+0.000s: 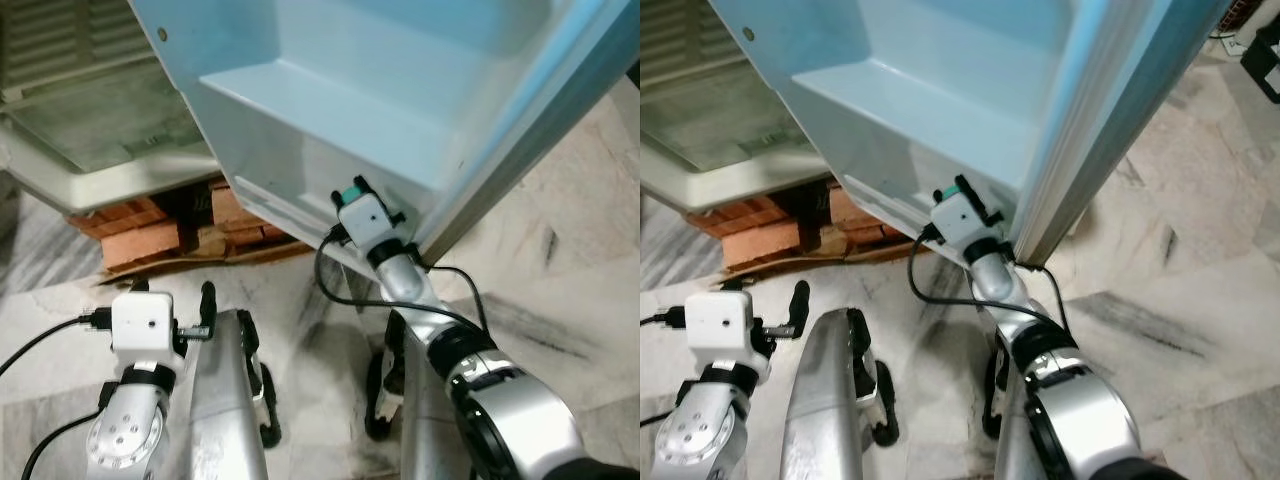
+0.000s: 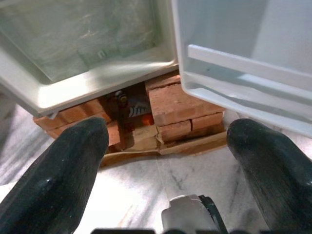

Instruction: Restocking fridge

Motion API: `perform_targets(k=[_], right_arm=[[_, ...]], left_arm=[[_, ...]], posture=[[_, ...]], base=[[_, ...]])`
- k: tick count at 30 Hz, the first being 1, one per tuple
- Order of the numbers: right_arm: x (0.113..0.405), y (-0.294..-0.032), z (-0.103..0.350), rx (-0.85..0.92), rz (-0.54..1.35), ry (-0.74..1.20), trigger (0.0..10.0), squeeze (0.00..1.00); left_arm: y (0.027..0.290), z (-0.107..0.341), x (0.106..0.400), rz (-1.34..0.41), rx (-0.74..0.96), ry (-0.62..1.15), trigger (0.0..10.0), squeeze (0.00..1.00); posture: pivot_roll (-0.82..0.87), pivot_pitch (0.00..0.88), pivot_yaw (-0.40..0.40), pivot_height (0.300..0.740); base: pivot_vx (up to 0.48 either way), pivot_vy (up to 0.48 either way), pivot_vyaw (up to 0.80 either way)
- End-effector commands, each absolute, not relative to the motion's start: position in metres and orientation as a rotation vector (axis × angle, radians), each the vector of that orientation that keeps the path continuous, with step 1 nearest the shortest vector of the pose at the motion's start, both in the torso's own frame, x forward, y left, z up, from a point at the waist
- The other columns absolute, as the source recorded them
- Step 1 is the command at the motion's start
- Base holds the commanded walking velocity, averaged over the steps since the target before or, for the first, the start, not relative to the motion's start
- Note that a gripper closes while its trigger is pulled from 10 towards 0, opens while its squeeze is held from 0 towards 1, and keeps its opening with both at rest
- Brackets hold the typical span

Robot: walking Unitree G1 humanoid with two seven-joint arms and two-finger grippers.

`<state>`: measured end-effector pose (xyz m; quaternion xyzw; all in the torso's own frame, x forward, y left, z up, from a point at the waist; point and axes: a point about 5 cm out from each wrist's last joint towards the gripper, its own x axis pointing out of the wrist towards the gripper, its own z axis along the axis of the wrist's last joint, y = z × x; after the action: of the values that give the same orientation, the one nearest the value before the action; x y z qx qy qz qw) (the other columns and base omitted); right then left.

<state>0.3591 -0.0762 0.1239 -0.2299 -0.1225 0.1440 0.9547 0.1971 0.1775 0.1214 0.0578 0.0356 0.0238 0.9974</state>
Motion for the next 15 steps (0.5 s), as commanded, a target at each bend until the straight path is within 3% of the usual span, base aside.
perform_targets(k=[1,2,3,4,15], right_arm=[[0.36,-0.096,0.107,-0.456,0.229,-0.122,10.0,0.0],[0.361,-0.098,0.107,-0.447,0.221,-0.119,10.0,0.0],[0.363,-0.102,0.109,-0.435,0.206,-0.113,10.0,0.09],[0.364,-0.105,0.11,-0.429,0.195,-0.11,10.0,1.0],[0.373,-0.123,0.127,-0.438,0.1,-0.151,10.0,1.0]], left_arm=[[0.182,0.115,0.193,0.055,0.133,0.112,10.0,0.0],[0.182,0.115,0.193,0.053,0.134,0.113,10.0,0.0],[0.182,0.115,0.194,0.051,0.133,0.111,10.0,0.0],[0.181,0.115,0.195,0.048,0.133,0.11,10.0,0.0],[0.182,0.115,0.206,0.032,0.139,0.097,10.0,0.0]], posture=[[0.15,0.381,0.062,0.558],[0.15,0.381,0.062,0.558],[0.15,0.375,0.063,0.558],[0.15,0.373,0.063,0.558],[0.14,0.336,0.067,0.558]], base=[[0.0,0.0,0.0],[0.0,0.0,0.0],[0.0,0.0,0.0],[0.0,0.0,0.0],[0.0,0.0,0.0]])
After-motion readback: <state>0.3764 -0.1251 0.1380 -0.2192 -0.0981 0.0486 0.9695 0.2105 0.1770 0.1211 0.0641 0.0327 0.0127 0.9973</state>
